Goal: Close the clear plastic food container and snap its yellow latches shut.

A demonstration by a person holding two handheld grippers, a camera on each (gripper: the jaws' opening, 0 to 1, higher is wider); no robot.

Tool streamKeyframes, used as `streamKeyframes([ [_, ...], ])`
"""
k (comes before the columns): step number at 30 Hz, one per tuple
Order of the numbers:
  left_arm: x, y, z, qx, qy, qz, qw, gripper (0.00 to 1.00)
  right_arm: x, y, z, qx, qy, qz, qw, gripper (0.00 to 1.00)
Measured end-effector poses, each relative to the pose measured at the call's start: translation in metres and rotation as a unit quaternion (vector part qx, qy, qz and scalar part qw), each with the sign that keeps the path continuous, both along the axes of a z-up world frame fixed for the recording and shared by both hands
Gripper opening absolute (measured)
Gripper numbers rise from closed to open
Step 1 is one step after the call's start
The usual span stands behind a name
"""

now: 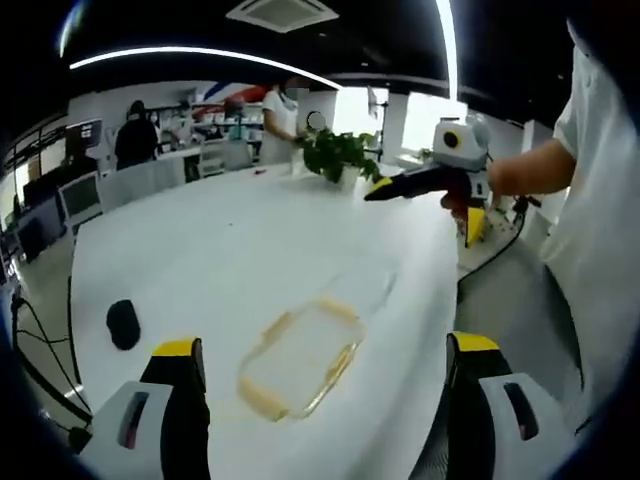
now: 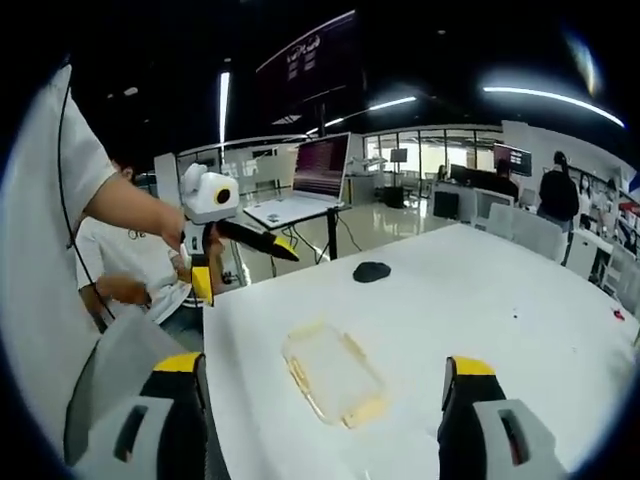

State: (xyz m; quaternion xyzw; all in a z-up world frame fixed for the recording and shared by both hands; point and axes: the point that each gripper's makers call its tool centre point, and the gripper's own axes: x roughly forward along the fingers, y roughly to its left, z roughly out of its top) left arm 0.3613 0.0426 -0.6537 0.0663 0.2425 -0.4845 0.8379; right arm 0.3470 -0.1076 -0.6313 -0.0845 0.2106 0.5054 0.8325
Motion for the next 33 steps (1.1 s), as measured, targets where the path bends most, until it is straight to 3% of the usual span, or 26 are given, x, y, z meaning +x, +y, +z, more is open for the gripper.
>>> streamKeyframes([
  [4, 0.006, 0.005, -0.002, -0.001, 0.002, 0.007, 1.0000, 0.99, 0.004, 0.003, -0.004, -0.007, -0.001, 0.010, 0.9999, 0.99],
  [9, 0.004, 0.003, -0.010, 0.032, 0.002, -0.026, 0.9991, 0.99, 0.008, 0.005, -0.011, -0.028, 0.002, 0.024, 0.9993, 0.99],
  [18, 0.010, -0.001, -0.020, 0.062, 0.006, -0.064, 0.9959, 0.97, 0.012, 0.007, -0.027, -0.063, 0.002, 0.048, 0.9968, 0.95],
  [23, 0.011, 0.004, -0.031, 0.087, 0.009, -0.082, 0.9927, 0.95, 0.012, 0.007, -0.045, -0.112, 0.003, 0.069, 0.9913, 0.92],
  [33, 0.008, 0.008, -0.048, 0.127, 0.014, -0.126, 0.9837, 0.94, 0.015, 0.012, -0.060, -0.162, -0.008, 0.124, 0.9790, 0.86],
])
